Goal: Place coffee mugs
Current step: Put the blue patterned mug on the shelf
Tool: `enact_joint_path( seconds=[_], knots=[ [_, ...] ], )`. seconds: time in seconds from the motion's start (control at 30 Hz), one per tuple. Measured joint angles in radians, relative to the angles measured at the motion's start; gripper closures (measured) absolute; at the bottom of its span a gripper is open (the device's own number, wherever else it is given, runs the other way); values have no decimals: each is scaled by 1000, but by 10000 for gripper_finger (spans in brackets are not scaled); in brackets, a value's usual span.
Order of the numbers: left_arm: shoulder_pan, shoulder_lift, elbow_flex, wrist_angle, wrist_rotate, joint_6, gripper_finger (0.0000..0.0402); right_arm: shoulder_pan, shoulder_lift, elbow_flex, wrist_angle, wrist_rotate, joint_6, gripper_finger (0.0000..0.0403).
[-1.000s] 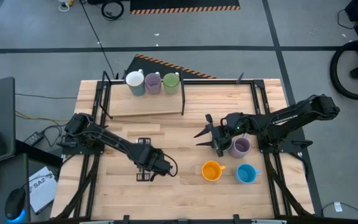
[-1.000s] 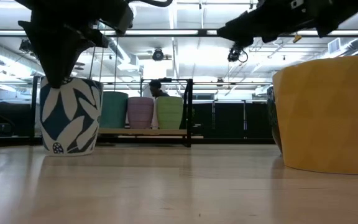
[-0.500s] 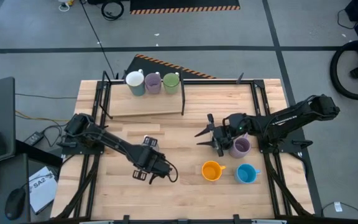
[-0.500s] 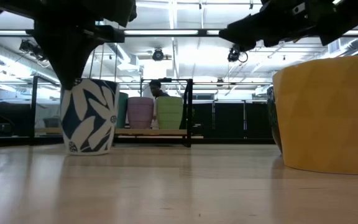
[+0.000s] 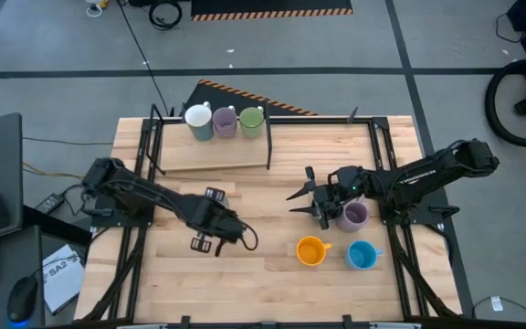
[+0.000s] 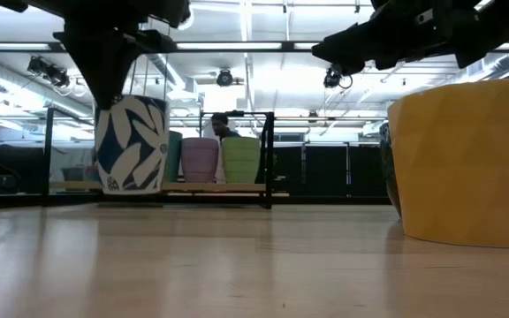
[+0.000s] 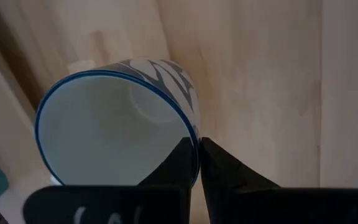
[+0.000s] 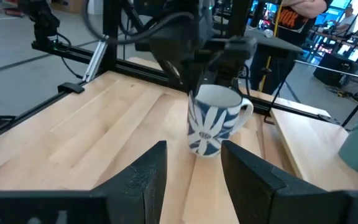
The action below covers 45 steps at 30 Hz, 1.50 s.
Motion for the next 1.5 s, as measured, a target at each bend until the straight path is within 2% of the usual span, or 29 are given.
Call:
enact_joint_path(
  seconds=[0.27, 0.63, 1.0, 1.3, 1.5],
  knots=[
    [34, -115, -173, 145, -5, -6, 375, -1, 29, 0, 33, 0, 2, 245],
    [94, -211, -319, 202, 18, 3, 375, -21, 54, 0, 44, -1, 1, 245],
    [143, -248, -348, 222, 49, -27, 374, -18, 66, 1, 42, -1, 14, 245],
    [188, -248, -347, 317, 83, -156, 374, -18, 66, 0, 42, -1, 26, 245],
    [212, -248, -346, 320, 129, -198, 373, -18, 66, 1, 42, -1, 27, 245]
  ],
)
